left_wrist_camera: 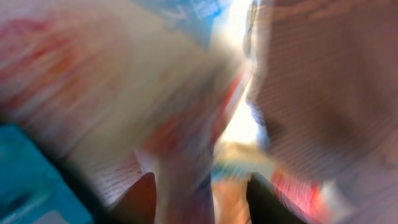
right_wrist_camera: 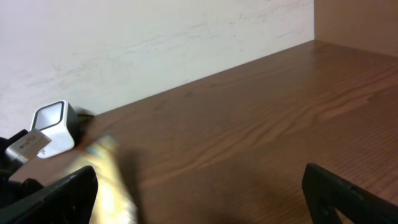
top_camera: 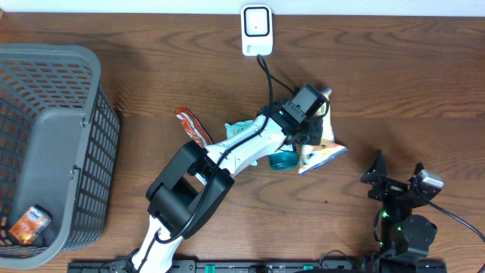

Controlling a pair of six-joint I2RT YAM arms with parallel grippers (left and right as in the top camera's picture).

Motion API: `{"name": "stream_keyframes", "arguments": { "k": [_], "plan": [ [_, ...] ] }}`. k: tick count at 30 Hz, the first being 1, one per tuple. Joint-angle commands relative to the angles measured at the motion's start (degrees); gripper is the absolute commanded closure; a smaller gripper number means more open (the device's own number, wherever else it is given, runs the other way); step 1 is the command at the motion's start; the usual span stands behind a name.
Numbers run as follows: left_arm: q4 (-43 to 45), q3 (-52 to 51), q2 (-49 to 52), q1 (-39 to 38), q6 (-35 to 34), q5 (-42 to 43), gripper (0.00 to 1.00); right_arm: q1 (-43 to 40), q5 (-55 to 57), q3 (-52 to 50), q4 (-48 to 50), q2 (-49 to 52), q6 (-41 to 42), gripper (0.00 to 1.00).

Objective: Scan the item barcode
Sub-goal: 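Carry the yellow rice bag over and lower it right of the mouthwash, then open the left gripper and withdraw it toward the basket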

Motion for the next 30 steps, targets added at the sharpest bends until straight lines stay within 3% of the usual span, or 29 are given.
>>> {"name": "stream_keyframes", "arguments": {
  "k": [1, 3, 9, 14, 19, 23, 30],
  "plan": [
    [-0.76, 1.44, -1.62, 0.00, -1.42, -1.03, 0.40, 0.17, 0.09, -0.04, -0.22, -0.26, 0.72, 0.01],
    [-2.49, 2.49, -3.37, 0.11, -0.59, -1.09, 0.30, 0.17, 0.09, -0.02, -0.22, -0.26, 0.72, 0.01],
    [-7.41, 4.79, -14.45, 2.36, 6.32, -5.20, 0.12, 0.17, 0.09, -0.02, -0.22, -0.26, 0.72, 0.01],
    [-12.22, 4.79, -26.38, 7.67, 11.87, -13.31, 0.06, 0.17, 0.09, -0.04, -0.22, -0.26, 0.72, 0.01],
    [-17.57, 4.79, -37.92, 17.88, 15.13, -24.44, 0.04, 0.17, 0.09, -0.02, -0.22, -0.26, 0.72, 0.01],
    [-24.68, 4.79, -46.07, 30.77, 13.53, -25.49, 0.03, 0.17, 0.09, -0.04, -0.22, -0.26, 0.72, 0.01],
    [-43.95, 4.70, -52.54, 55.78, -1.81, -25.73, 0.04, 0.17, 0.09, -0.04, -0.22, -0.26, 0.72, 0.01]
  ]
}}
